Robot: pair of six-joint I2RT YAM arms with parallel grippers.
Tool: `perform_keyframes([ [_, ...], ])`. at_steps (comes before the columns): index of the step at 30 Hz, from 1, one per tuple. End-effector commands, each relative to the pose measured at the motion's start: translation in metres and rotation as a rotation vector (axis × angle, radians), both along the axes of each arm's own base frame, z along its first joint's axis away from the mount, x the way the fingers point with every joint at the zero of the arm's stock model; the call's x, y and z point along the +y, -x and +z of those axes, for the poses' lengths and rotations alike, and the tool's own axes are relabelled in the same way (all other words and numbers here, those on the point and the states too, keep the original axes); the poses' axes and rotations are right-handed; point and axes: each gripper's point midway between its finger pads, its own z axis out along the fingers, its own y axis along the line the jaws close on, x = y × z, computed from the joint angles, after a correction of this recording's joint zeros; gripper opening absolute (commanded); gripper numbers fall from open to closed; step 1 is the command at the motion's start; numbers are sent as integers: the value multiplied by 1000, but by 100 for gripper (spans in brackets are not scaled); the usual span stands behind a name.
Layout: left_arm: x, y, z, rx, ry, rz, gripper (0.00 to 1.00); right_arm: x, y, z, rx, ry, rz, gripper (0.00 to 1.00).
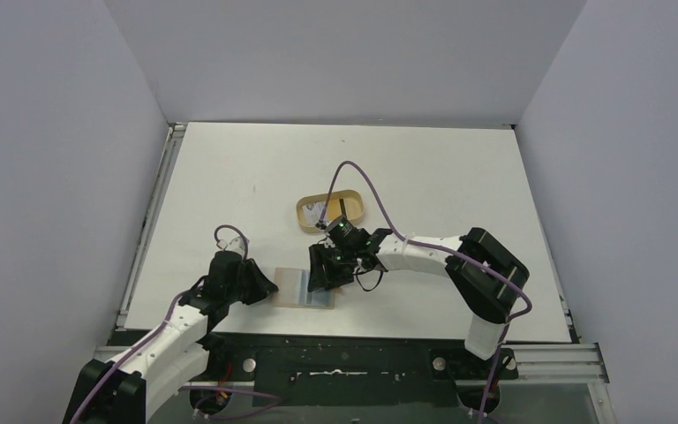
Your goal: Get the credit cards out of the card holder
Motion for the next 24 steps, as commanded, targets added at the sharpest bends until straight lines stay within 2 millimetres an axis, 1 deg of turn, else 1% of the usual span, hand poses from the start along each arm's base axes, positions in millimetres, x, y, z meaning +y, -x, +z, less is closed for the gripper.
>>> perform_keyframes([
  [1,1,3,-3,5,-12,-3,0,5,-16,15,-77,-40,-17,51],
  [9,1,2,-2,4,-12,-3,0,-8,-15,6,-83,14,-23,51],
  [14,1,3,-2,4,-12,-4,0,-12,-13,2,-78,26,-23,51],
  [19,2,2,-2,4,-12,-3,0,-12,-12,-1,-71,24,-25,51],
  [24,1,2,-2,4,-13,-2,0,-3,-13,3,-71,2,-21,51],
])
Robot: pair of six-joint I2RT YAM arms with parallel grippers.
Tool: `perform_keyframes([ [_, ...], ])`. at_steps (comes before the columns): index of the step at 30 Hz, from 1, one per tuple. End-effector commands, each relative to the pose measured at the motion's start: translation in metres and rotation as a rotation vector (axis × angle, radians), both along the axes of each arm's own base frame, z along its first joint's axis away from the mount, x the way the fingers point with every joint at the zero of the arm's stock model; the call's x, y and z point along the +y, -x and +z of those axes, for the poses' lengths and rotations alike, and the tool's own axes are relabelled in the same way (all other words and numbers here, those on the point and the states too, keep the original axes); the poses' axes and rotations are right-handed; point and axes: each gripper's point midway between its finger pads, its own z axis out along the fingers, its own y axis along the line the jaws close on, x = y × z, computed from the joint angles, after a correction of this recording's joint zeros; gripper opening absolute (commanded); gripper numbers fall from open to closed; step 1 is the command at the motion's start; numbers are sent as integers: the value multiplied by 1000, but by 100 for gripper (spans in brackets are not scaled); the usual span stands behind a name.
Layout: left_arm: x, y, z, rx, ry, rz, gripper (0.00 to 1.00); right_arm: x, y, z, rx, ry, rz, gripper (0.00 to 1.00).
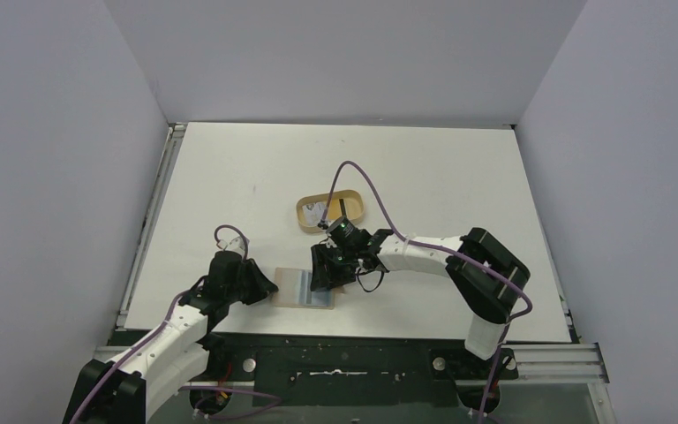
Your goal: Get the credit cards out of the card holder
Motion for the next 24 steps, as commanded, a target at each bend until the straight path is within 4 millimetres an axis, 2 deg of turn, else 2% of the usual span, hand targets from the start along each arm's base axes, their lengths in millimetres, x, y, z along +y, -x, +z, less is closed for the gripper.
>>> perform_keyframes([
  [1,1,2,-2,5,-13,-2,0,7,-9,12,-47,-31,-9,51],
  [9,1,2,-3,6,-14,-2,0,37,-8,19,-44,-92,15,51],
  [15,2,2,-3,5,-14,-3,0,49,-4,20,-36,-129,21,50],
  [19,1,2,-3,6,-14,-5,0,45,-4,24,-48,-118,17,51],
  [24,1,2,-2,3,-13,-5,0,23,-7,17,-56,-65,-22,58],
])
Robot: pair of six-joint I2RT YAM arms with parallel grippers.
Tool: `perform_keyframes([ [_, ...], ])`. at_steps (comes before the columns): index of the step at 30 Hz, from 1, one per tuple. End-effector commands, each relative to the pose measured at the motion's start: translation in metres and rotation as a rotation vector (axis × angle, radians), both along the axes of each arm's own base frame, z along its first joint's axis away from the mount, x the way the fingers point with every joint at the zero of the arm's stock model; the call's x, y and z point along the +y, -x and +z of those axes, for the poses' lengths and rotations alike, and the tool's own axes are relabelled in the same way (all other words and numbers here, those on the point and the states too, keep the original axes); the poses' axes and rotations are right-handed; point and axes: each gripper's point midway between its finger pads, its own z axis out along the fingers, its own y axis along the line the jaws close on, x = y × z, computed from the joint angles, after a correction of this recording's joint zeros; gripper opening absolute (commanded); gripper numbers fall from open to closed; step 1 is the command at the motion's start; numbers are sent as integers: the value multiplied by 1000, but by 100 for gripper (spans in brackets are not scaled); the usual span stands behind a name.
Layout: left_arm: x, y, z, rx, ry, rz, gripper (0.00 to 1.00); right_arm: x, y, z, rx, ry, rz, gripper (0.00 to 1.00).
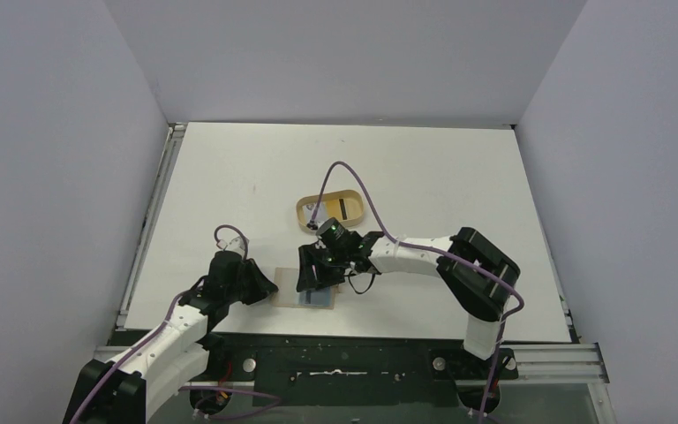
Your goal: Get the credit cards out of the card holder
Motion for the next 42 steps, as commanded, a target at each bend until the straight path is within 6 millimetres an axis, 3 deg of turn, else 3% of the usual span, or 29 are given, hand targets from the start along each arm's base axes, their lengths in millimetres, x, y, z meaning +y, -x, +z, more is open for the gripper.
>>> perform_keyframes([
  [1,1,2,-2,3,-13,-4,0,-14,-11,9,-53,10,-56,60],
  [5,2,3,-2,4,-13,-4,0,-39,-17,-2,-29,38,-135,62],
  [9,2,3,-3,8,-14,-4,0,-47,-19,-7,-22,46,-154,62],
  [17,2,3,-3,7,-14,-4,0,-25,-12,-7,-17,20,-112,62],
  [25,1,2,-2,6,-14,-4,0,-15,-11,13,-58,-41,-76,62],
  [30,1,2,-3,4,-14,-5,0,1,-8,17,-33,-110,-54,63],
  [38,2,3,-3,3,-13,-4,0,23,-8,54,-86,-265,-16,62],
  [42,1,2,-2,2,-11,-3,0,20,-7,50,-86,-247,-19,61],
])
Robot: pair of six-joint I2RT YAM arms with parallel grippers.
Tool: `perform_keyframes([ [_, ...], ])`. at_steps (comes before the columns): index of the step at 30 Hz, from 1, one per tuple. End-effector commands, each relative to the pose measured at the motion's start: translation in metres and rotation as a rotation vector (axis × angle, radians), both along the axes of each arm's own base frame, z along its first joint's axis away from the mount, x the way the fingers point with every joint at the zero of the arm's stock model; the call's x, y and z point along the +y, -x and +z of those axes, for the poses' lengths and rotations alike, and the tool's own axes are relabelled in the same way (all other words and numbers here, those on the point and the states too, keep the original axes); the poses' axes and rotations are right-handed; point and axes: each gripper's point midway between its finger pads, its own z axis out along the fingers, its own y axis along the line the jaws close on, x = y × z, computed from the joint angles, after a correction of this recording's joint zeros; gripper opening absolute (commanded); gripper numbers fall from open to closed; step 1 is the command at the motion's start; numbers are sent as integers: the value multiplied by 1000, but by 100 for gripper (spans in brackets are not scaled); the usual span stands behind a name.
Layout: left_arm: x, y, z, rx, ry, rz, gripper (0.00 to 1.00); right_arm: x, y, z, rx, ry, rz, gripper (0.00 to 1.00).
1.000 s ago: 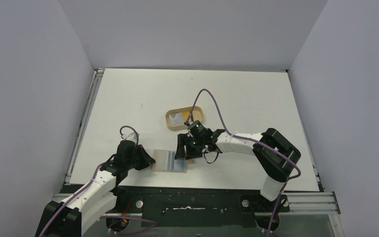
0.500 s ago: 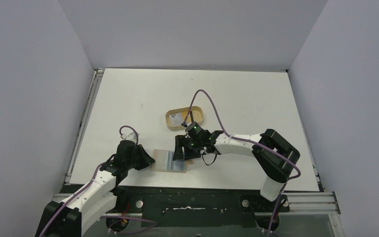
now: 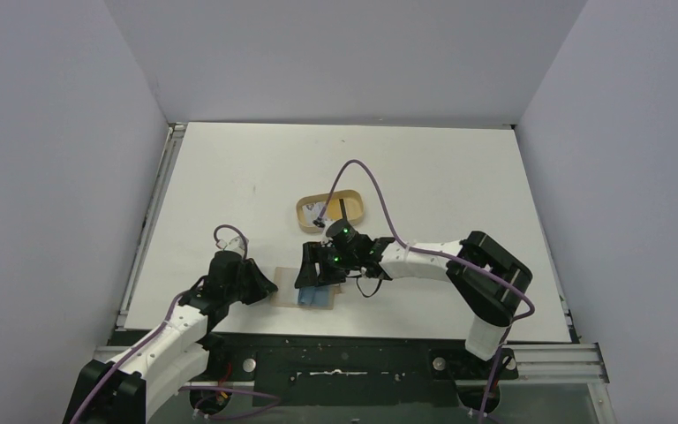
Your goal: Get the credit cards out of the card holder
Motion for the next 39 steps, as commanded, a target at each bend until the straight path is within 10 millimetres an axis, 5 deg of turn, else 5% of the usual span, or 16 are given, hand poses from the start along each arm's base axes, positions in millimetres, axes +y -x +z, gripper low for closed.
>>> perform_keyframes([
  [1,0,3,-2,5,-8,-10,0,16,-5,31,-61,-105,13,61],
  [11,0,3,-2,5,-8,-11,0,3,3,13,-39,-67,17,63],
  [24,0,3,-2,8,-8,-12,0,20,1,35,-85,-183,62,71],
  [39,0,3,-3,12,-9,-14,0,16,8,26,-66,-184,68,72],
])
